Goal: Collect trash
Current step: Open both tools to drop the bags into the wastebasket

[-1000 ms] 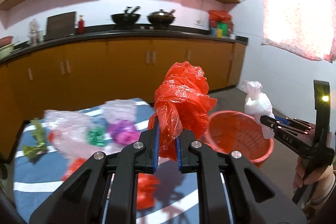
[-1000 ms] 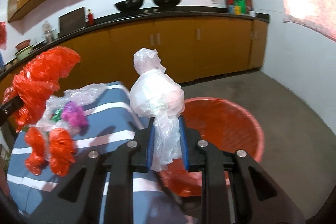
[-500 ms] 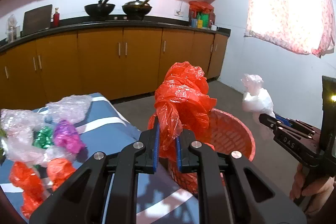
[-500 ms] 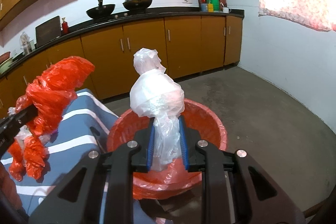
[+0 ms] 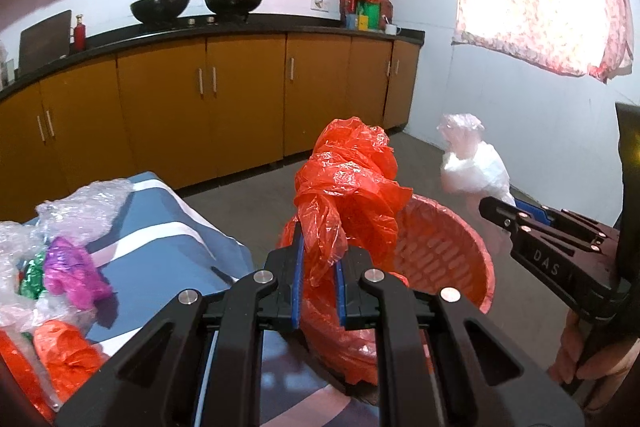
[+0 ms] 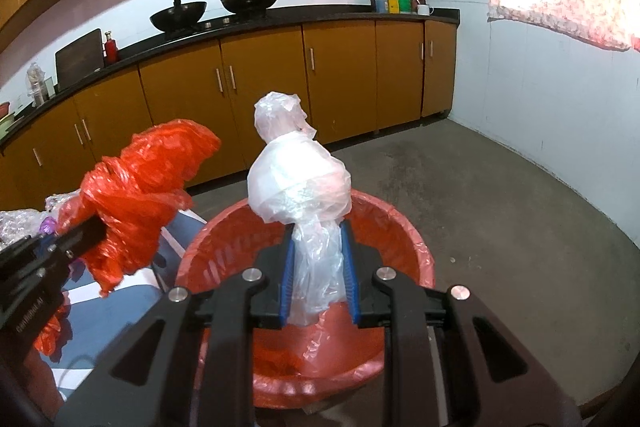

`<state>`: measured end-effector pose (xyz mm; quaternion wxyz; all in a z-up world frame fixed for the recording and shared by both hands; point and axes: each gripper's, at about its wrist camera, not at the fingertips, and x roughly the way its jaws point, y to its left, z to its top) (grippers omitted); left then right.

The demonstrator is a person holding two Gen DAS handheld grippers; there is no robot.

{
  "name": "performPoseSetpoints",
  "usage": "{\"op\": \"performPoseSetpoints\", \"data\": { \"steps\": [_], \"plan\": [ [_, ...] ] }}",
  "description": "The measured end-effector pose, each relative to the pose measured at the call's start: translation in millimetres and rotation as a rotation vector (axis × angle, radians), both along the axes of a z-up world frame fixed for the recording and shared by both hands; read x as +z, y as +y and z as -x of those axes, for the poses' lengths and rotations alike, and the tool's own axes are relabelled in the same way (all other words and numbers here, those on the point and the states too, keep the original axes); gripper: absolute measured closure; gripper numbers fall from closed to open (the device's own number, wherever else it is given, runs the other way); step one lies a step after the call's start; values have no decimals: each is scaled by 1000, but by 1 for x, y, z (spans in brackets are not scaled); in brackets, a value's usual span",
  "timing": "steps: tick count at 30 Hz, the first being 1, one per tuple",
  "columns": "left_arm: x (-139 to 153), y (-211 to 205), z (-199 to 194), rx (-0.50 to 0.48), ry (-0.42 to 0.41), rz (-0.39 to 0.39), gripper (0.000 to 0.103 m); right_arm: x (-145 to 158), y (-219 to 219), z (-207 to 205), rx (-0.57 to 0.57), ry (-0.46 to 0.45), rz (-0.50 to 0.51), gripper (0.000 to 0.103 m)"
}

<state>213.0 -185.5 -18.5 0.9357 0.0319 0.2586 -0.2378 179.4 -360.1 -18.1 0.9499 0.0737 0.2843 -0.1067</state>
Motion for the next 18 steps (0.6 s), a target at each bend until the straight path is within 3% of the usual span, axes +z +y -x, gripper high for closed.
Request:
{"op": "performPoseSetpoints", "data": {
  "steps": [7,10,12,14,18],
  "plan": [
    [-7,-24,-10,-30,13,-17,90,-2,-15,-11,-16,-2,-25,80],
    [-14,-31,-18,-28,39,-20,88,-4,-21,-16,-11,1,-40,71],
    [-17,-32,-21,-25,55,-18,75,-7,-24,-19,-10,4,-42,60],
    [-20,-32,-21,-19,59,-18,60,-9,-26,-19,-5,3,-46,56],
    [-21,-28,-20,-9,66,-17,57,-16,-29,-16,-8,15,-56,54]
  ]
}}
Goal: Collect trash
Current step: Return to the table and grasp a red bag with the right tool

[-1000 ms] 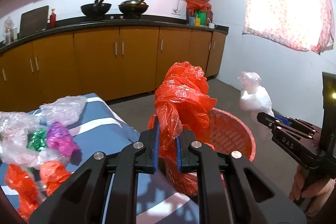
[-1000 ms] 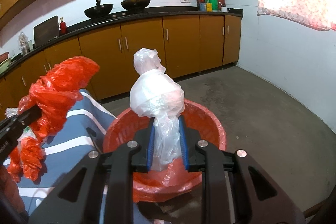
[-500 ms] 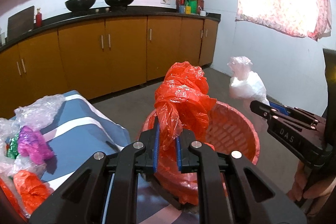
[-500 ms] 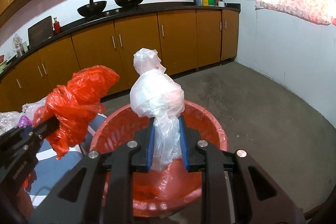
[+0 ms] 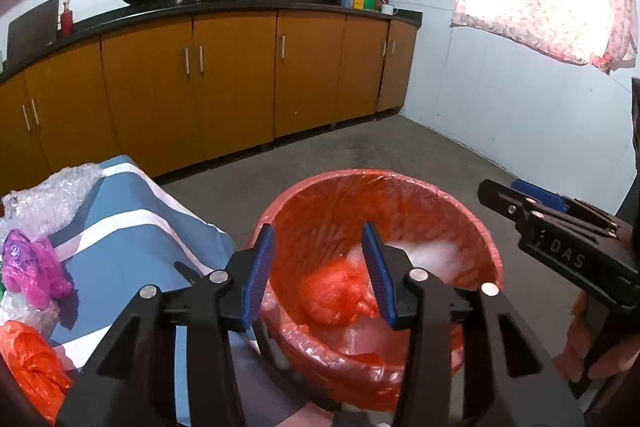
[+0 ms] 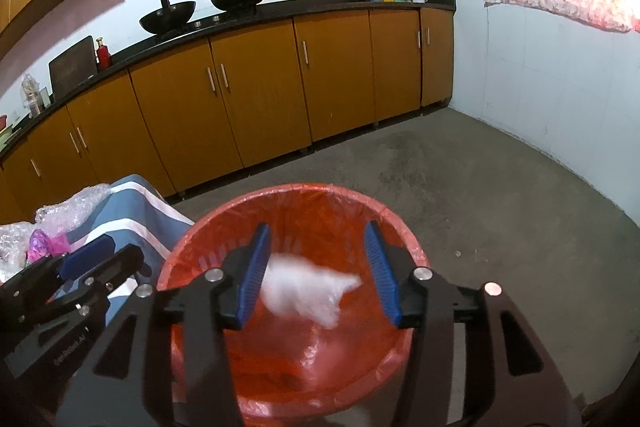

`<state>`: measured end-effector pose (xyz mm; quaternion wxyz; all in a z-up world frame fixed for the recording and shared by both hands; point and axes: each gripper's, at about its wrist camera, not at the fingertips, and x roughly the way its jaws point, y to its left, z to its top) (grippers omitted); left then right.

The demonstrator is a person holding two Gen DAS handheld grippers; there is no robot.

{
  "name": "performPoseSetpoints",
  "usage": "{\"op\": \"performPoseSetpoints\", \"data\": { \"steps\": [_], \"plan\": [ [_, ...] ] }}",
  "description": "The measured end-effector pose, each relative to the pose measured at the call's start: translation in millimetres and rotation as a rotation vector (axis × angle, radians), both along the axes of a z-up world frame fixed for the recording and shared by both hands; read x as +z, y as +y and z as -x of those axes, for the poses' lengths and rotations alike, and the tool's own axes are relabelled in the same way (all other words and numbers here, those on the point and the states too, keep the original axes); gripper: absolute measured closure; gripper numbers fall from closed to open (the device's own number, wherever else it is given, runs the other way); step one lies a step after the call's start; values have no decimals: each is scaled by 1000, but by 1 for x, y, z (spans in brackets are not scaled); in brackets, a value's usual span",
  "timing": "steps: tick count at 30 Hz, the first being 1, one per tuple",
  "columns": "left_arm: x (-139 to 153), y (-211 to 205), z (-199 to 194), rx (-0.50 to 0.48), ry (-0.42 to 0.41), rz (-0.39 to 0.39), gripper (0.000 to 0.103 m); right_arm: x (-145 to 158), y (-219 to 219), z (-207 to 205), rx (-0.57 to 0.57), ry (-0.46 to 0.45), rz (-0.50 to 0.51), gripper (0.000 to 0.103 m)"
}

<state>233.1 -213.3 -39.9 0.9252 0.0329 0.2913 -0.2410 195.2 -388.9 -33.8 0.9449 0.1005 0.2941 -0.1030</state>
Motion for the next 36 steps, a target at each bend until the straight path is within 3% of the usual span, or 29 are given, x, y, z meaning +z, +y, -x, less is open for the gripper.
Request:
{"op": "performPoseSetpoints", "data": {
  "steps": [5,16,23,30,36],
  "plan": [
    [3,18,6,37,3,7,57,-1,5,5,4,8,3,54],
    [32,90,44,163,-85,13,57,21,57,16,105,-27,32,54],
    [39,175,81,344,-141,-10,52,27,130,18,280,-25,11,53],
    [19,258,100,548,-99,-52,47,13,222,13,486,18,-38,51],
    [5,296,112,637,-87,-88,45,1,280,10,587,46,-71,51]
  ]
}}
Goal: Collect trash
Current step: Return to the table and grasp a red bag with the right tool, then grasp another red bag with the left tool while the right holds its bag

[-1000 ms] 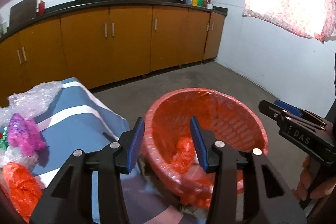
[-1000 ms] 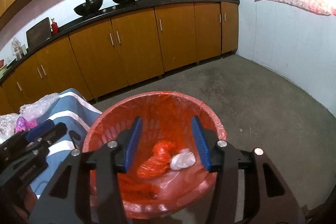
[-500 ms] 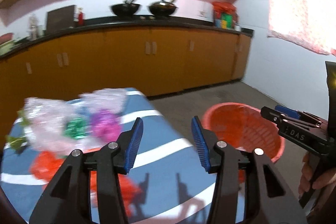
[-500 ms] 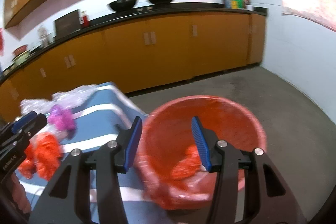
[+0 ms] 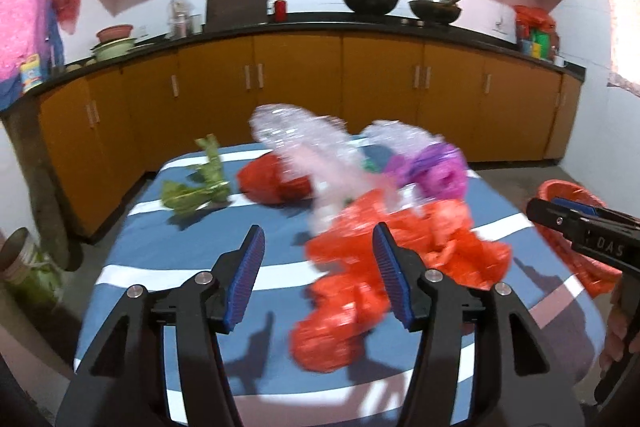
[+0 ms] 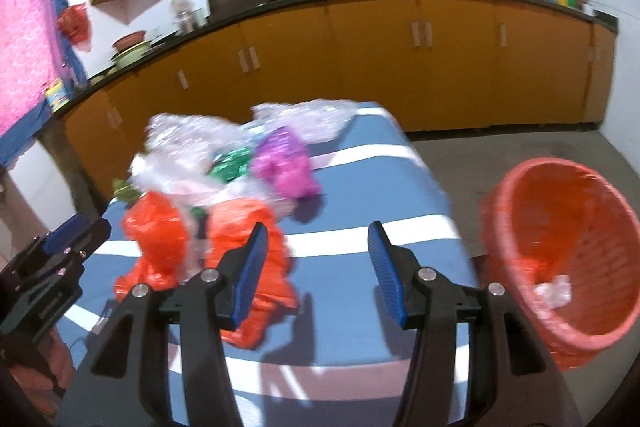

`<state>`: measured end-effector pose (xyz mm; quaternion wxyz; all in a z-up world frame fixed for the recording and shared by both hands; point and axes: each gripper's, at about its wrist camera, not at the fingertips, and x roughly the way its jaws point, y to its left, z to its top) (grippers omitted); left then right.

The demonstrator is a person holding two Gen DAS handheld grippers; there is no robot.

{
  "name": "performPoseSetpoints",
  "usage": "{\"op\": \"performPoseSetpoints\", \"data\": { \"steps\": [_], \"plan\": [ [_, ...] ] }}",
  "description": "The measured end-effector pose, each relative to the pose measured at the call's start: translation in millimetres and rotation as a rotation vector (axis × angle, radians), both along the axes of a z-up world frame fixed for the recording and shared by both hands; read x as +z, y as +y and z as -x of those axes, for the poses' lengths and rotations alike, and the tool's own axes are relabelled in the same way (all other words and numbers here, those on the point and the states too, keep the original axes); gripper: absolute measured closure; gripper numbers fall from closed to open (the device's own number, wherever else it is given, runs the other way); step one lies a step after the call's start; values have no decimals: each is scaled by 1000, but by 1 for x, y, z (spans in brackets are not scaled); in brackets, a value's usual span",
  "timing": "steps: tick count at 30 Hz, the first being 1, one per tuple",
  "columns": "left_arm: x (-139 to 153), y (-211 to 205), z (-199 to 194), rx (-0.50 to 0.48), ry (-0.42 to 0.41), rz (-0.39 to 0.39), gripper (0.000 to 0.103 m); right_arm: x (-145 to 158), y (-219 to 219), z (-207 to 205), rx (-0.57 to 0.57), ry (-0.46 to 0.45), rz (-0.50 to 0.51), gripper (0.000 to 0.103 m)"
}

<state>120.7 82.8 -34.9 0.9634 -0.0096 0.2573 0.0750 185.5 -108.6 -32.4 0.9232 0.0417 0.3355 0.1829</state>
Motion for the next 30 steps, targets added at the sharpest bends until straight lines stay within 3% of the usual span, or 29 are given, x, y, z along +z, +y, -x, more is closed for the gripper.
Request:
{"op": "performPoseSetpoints", "data": {
  "steps": [6,14,18,24,30],
  "plan": [
    [-11,16,6,19,11,2,43,-9,42,-3,77,24,21,51],
    [-25,21,8,0,38,25,42,-32,63,-11,107,62,98,52],
    [-28,17,7,-11,49,24,42,-37,60,-13,108,69,114,71],
    [-31,8,4,-37,63,19,42,-35,52,-10,108,54,115,86],
    [-34,-2,0,-71,84,13,41,-30,37,-8,75,35,118,89]
  ]
}}
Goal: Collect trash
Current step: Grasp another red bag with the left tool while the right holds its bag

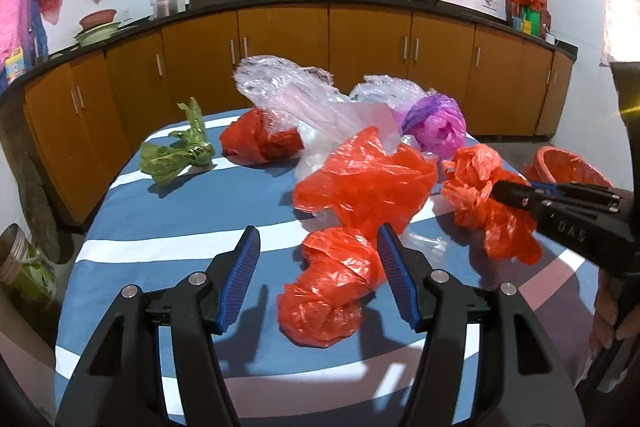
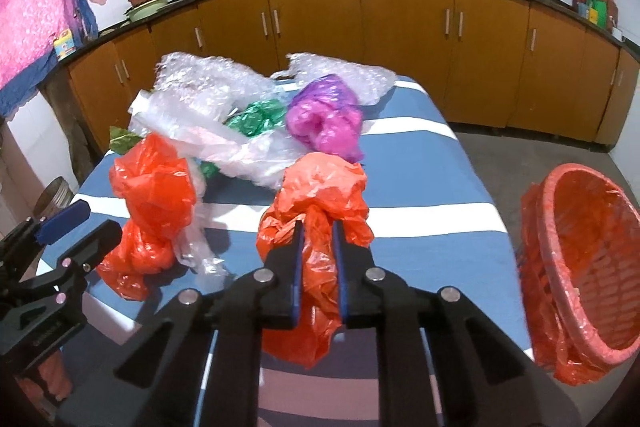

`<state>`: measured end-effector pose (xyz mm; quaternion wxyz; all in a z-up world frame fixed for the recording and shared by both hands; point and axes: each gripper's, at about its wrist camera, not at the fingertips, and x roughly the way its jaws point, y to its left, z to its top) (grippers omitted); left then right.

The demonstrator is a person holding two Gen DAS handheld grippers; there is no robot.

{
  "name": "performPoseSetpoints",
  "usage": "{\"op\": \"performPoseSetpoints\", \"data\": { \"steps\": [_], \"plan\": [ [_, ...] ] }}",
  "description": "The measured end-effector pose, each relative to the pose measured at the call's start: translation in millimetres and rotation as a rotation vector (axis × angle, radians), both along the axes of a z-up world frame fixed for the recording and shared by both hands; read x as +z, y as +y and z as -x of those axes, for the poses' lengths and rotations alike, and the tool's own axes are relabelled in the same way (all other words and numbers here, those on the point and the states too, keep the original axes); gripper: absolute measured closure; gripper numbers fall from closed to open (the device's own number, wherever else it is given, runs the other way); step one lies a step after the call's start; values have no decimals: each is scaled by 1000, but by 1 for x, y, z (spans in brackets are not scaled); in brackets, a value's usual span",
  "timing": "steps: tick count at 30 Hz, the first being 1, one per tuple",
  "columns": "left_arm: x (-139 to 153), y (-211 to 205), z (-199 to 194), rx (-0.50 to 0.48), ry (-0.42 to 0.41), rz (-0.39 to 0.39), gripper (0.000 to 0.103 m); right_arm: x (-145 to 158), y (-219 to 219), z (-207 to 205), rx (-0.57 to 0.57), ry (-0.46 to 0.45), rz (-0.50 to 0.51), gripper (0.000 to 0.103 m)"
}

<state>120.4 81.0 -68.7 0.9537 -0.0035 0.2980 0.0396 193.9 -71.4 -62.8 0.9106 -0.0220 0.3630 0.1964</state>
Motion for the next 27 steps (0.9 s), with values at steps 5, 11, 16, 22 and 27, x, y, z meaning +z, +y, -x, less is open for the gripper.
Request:
{"op": "performPoseSetpoints", "data": {
  "steps": [5,11,16,22,27],
  "plan": [
    [-6,-5,-9,-9,45,-20,41,4,-18,-2,-51,-12,0,89],
    [-15,-4,-21,-39,120,-7,40,5,-35,-7,-95,-6,-15,89],
    [-22,-5,-27,-61,176,21,53,5,-41,-8,-107,-3,-18,89],
    [-19,0,-22,-38,164,24,64,7,-44,-6,-114,-6,-17,89],
    [-10,13,-17,3,140,38,65,11,-45,-4,-120,-15,-20,90]
  ]
}}
